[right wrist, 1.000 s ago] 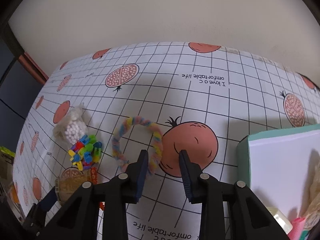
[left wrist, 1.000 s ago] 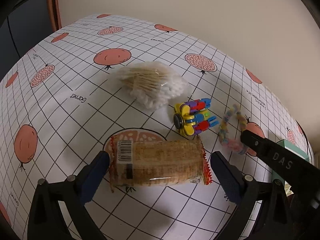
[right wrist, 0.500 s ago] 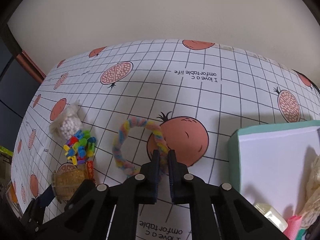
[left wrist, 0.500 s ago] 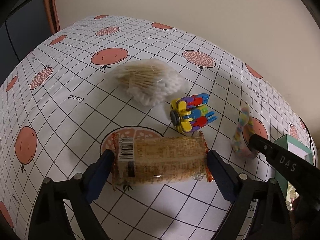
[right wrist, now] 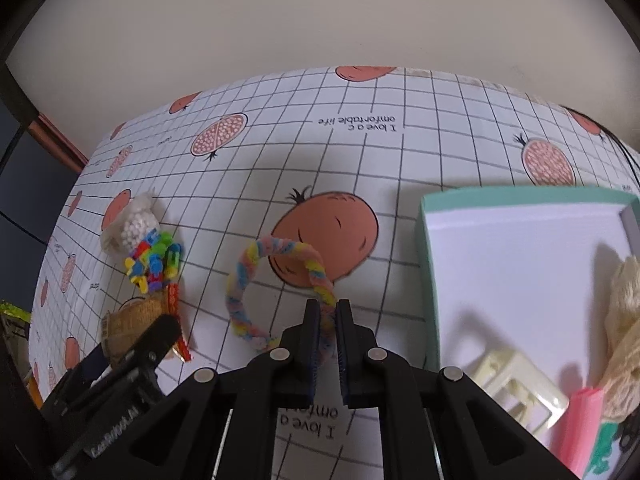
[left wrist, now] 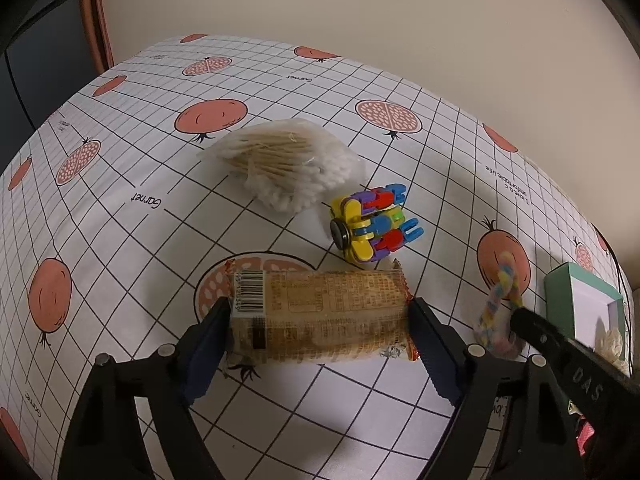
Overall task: Organize objects
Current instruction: 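Lift the biscuit package in the left tool while the right tool carries the ring toward the tray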
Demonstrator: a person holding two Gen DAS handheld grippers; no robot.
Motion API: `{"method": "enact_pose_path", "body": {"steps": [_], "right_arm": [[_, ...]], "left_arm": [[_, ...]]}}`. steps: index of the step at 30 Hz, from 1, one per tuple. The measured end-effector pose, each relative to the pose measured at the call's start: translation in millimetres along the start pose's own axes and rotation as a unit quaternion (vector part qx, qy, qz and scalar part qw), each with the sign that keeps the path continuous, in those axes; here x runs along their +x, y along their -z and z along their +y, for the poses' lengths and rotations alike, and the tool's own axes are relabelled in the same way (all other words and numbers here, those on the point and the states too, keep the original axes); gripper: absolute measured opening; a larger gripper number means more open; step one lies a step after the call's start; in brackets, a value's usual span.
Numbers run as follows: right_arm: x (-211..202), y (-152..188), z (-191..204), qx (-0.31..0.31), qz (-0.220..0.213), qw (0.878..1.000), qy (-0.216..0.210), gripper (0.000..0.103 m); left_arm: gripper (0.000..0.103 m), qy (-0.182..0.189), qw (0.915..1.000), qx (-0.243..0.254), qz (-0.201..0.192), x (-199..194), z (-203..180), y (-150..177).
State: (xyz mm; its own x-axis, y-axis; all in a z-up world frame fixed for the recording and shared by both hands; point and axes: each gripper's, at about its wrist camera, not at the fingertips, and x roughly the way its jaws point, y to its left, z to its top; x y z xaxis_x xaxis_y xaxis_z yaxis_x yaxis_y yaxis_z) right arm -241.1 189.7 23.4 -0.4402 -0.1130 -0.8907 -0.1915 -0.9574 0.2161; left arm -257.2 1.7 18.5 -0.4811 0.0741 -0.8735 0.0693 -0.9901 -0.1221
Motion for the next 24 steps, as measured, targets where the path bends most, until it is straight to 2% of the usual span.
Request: {"method": "enact_pose_path", "body": {"steps": [11,24], "right_arm": [[-21,20,-14,0.013,-0.006,1.000,-0.015,0.008],[-50,22,-33,0.025,-0.032,0.998,-0.051,0.007]], "left_arm": [[0.086,-0.008,0.9999,0.000,0.015,-5,-5,7],[0.086,-0.015,0.9998,-0.007,0.010,-22,-17,8]]}}
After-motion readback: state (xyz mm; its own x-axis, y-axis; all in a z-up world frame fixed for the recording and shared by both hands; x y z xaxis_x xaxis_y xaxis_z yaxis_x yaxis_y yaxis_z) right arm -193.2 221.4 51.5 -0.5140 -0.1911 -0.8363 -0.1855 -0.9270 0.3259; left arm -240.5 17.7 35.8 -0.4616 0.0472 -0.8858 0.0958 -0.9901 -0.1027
